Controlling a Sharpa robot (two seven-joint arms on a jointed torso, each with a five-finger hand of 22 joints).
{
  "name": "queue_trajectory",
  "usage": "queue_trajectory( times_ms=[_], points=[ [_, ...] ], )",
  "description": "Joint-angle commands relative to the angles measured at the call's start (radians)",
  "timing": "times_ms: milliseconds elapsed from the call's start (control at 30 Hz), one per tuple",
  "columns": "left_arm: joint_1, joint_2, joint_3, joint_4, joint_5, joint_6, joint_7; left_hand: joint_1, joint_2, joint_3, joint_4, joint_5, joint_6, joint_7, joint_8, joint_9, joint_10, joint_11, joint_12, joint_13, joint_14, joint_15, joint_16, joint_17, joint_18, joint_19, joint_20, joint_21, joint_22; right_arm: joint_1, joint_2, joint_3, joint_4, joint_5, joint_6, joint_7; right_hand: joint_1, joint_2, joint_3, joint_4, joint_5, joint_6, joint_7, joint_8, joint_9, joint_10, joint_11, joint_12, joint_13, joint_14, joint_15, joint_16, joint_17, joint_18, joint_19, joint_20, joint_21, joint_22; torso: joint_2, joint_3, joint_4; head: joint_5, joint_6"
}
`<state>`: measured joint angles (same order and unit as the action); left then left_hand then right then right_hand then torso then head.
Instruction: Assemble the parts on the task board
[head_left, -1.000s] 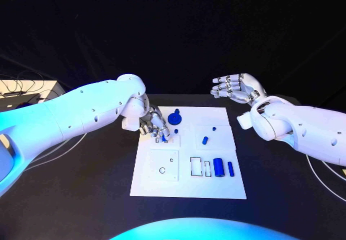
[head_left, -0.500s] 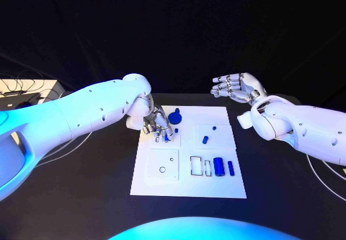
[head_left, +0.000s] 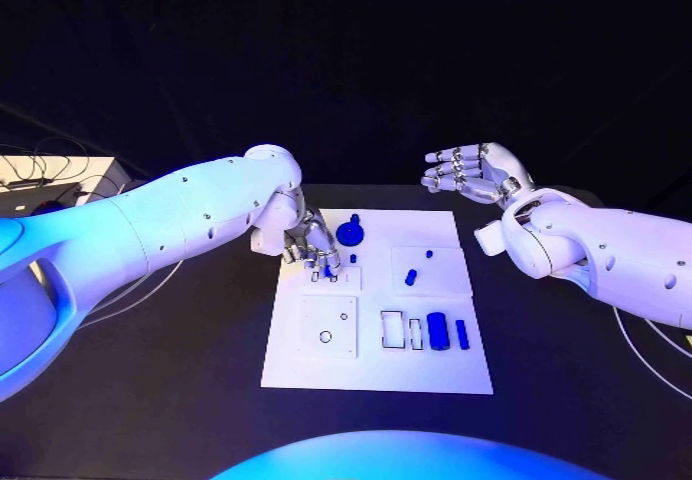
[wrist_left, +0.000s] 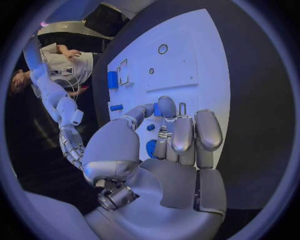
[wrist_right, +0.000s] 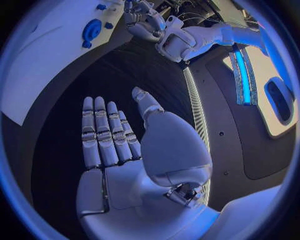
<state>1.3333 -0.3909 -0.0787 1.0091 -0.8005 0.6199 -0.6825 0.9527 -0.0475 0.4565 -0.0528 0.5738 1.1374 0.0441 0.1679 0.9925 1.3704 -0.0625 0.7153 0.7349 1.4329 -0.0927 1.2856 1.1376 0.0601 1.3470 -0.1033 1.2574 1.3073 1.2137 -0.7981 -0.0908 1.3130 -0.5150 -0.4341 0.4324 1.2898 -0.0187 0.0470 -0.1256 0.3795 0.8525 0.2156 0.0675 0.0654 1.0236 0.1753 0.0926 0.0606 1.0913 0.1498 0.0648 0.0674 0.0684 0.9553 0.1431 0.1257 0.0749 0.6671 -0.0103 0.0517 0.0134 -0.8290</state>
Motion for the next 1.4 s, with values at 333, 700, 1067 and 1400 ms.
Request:
queue_trajectory(
  times_ms=[333, 700, 1067, 1400],
  points=[
    [-0.004, 0.012, -0.006, -0.021, -0.012, 0.036, 0.004, 0.032, 0.023, 0.134, -0.140, 0.003, 0.068, -0.052, -0.006, 0.001, -0.006, -0.006, 0.002, 0.002, 0.005, 0.003, 0.002, 0.002, -0.016, 0.004, 0.005, -0.007, 0.018, 0.000, -0.002, 0.001, 0.005, -0.009, 0.009, 0.006, 0.007, -0.001, -0.001, -0.005, 0.005, -0.009, 0.015, -0.006, -0.001, -0.009, 0.000, 0.006, -0.001, -0.009, -0.001, -0.003, -0.001, -0.011, -0.007, 0.003, 0.004, -0.001, 0.000, -0.0003, -0.0008, -0.001, -0.002],
    [-0.007, 0.016, -0.008, -0.023, -0.010, 0.033, 0.006, 0.033, 0.025, 0.133, -0.139, 0.003, 0.068, -0.052, -0.007, 0.002, -0.006, -0.006, 0.002, 0.003, 0.005, 0.003, 0.002, 0.002, -0.016, 0.004, 0.005, -0.007, 0.019, 0.000, -0.002, 0.001, 0.005, -0.010, 0.010, 0.006, 0.007, -0.001, -0.001, -0.005, 0.005, -0.009, 0.015, -0.006, -0.001, -0.009, 0.000, 0.006, -0.001, -0.009, -0.001, -0.003, -0.001, -0.011, -0.007, 0.003, 0.004, -0.001, 0.000, 0.0003, 0.0004, -0.003, -0.002],
    [-0.017, 0.025, -0.009, -0.031, -0.015, 0.029, 0.007, 0.033, 0.025, 0.133, -0.139, 0.002, 0.068, -0.052, -0.008, 0.002, -0.006, -0.006, 0.002, 0.003, 0.005, 0.003, 0.002, 0.002, -0.016, 0.004, 0.005, -0.007, 0.020, 0.000, -0.002, 0.001, 0.006, -0.011, 0.010, 0.006, 0.007, -0.001, -0.001, -0.005, 0.005, -0.009, 0.015, -0.006, -0.001, -0.009, 0.000, 0.006, -0.001, -0.009, -0.001, -0.003, -0.001, -0.011, -0.007, 0.003, 0.004, -0.001, 0.000, -0.0004, -0.0004, -0.003, -0.002],
    [-0.019, 0.028, -0.011, -0.031, -0.021, 0.030, 0.006, 0.033, 0.025, 0.133, -0.139, 0.002, 0.068, -0.052, -0.008, 0.002, -0.006, -0.006, 0.002, 0.003, 0.005, 0.003, 0.002, 0.002, -0.016, 0.004, 0.005, -0.007, 0.020, 0.000, -0.002, 0.001, 0.007, -0.011, 0.011, 0.006, 0.007, -0.001, -0.001, -0.005, 0.005, -0.009, 0.015, -0.006, -0.001, -0.009, 0.000, 0.006, -0.001, -0.009, -0.001, -0.003, -0.001, -0.011, -0.007, 0.003, 0.004, -0.001, 0.000, 0.0003, -0.0002, -0.004, -0.003]
  ],
)
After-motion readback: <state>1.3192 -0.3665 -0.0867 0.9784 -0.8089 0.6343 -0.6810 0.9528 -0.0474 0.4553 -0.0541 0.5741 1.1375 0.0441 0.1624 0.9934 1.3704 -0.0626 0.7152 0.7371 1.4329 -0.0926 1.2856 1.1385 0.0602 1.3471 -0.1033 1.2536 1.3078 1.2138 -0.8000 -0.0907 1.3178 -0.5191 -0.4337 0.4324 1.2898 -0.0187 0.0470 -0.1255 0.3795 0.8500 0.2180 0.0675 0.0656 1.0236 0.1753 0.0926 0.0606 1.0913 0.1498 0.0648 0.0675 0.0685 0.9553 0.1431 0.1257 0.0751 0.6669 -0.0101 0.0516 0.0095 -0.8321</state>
